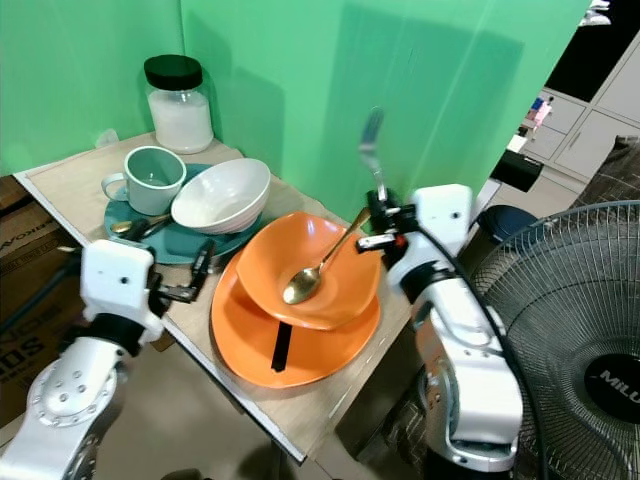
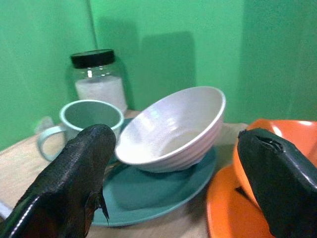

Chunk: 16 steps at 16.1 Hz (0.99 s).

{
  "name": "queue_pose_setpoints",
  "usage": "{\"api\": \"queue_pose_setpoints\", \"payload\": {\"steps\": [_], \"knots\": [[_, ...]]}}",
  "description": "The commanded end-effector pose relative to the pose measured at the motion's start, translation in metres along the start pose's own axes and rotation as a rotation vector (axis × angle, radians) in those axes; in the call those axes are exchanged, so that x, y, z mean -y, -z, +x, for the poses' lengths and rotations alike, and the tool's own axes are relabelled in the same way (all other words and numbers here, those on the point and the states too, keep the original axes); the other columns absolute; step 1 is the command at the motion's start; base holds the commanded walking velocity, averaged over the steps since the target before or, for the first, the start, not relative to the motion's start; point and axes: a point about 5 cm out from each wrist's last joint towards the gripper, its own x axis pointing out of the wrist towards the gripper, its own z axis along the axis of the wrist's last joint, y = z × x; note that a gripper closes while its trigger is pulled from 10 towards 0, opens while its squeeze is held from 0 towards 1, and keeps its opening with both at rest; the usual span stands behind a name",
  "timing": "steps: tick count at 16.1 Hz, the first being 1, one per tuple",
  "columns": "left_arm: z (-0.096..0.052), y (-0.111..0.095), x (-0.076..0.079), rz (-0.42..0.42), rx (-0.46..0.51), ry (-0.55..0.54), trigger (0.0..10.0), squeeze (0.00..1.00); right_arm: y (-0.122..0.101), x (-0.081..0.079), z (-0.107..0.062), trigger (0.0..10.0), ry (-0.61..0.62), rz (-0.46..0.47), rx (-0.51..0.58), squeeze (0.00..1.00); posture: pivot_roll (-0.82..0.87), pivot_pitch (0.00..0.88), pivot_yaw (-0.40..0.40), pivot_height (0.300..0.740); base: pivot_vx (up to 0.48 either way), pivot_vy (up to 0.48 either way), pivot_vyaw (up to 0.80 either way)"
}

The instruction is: Setting the table

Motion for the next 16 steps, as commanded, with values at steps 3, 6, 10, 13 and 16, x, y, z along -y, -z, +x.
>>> {"api": "queue_pose_setpoints", "payload": {"steps": [3, 6, 10, 13, 16], "knots": [[-0.004, 0.0, -0.005, 0.014, -0.01, -0.011, 10.0, 0.0, 0.01, -0.002, 0.002, 10.0, -0.005, -0.024, -0.023, 0.0, 0.12, 0.0, -0.101, 0.74, -0.17, 0.0, 0.0], [-0.003, 0.002, -0.007, 0.028, -0.022, 0.001, 10.0, 0.0, 0.013, -0.002, -0.001, 10.0, -0.006, -0.034, -0.033, 0.0, 0.12, 0.0, -0.103, 0.74, 0.0, 0.0, 0.0], [-0.003, 0.003, -0.008, 0.029, -0.034, 0.009, 10.0, 0.0, 0.015, 0.0, -0.002, 10.0, -0.01, -0.039, -0.039, 0.0, 0.12, 0.0, -0.089, 0.74, 0.0, 0.0, 0.0], [-0.005, 0.007, -0.007, 0.013, -0.053, 0.025, 10.0, 0.0, 0.016, 0.0, -0.007, 10.0, 0.001, -0.038, -0.038, 0.0, 0.1, 0.0, -0.083, 0.74, 0.0, 0.0, -0.76], [-0.006, 0.008, -0.005, 0.022, -0.058, 0.029, 10.0, 0.0, 0.015, 0.0, -0.009, 10.0, -0.004, -0.032, -0.03, 0.0, 0.1, 0.0, -0.084, 0.74, 0.0, 0.0, -0.8]]}}
